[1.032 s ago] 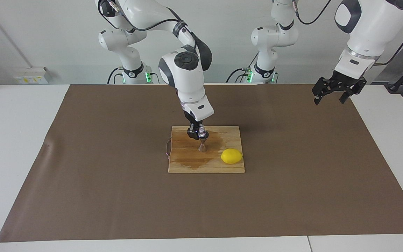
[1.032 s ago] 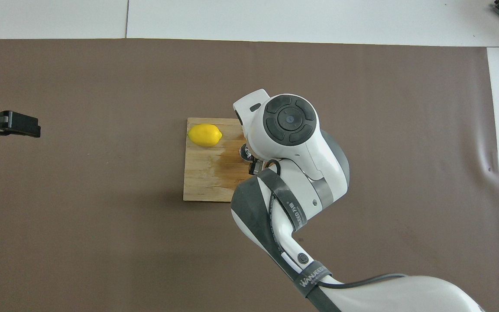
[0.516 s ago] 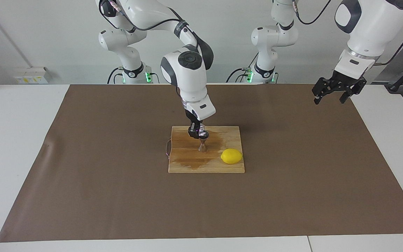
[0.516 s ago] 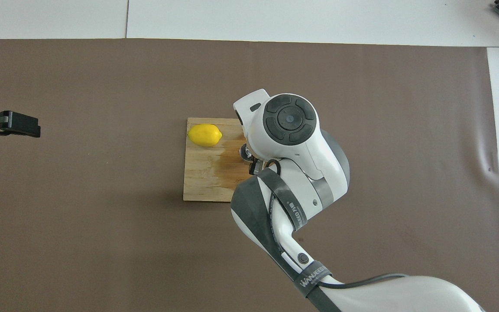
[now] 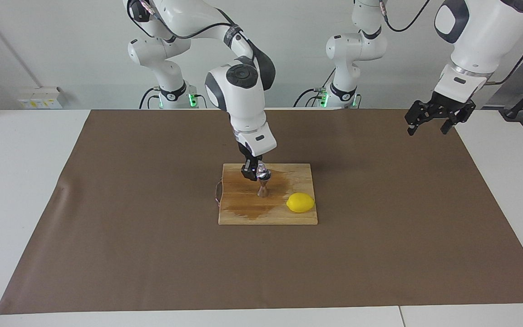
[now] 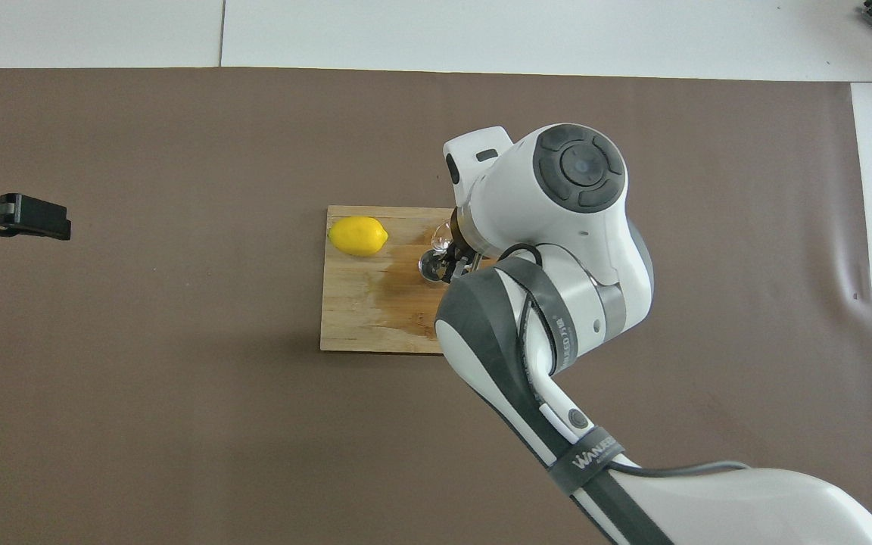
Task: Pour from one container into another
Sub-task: 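Raise the clear glass upright and carry it away from the board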
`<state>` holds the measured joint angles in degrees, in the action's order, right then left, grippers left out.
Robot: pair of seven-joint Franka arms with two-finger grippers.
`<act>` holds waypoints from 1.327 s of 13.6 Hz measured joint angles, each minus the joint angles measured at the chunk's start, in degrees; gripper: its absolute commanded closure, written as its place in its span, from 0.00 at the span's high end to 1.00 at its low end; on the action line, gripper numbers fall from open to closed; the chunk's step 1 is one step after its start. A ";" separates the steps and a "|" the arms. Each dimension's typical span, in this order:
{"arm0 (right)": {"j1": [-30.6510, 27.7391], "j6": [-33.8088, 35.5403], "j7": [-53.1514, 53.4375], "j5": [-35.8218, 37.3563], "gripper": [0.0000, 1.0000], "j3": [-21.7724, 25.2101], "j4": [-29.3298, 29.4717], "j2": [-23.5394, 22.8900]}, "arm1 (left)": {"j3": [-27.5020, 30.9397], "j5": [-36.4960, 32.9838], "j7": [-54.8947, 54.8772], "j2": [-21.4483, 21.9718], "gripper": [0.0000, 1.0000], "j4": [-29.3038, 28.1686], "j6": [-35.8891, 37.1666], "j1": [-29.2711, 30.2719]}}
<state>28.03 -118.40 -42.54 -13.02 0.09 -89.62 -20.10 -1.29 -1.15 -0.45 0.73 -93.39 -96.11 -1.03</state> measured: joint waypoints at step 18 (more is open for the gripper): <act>-51.79 20.73 -57.05 -33.05 0.00 0.51 -10.81 4.79 | 0.00 0.00 0.00 0.00 1.00 0.00 0.00 0.00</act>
<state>-23.75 -97.67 -99.58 -46.06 0.59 -100.43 -15.31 -1.29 -1.15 -0.44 0.73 -93.39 -96.11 -1.03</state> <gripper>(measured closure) 0.515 0.000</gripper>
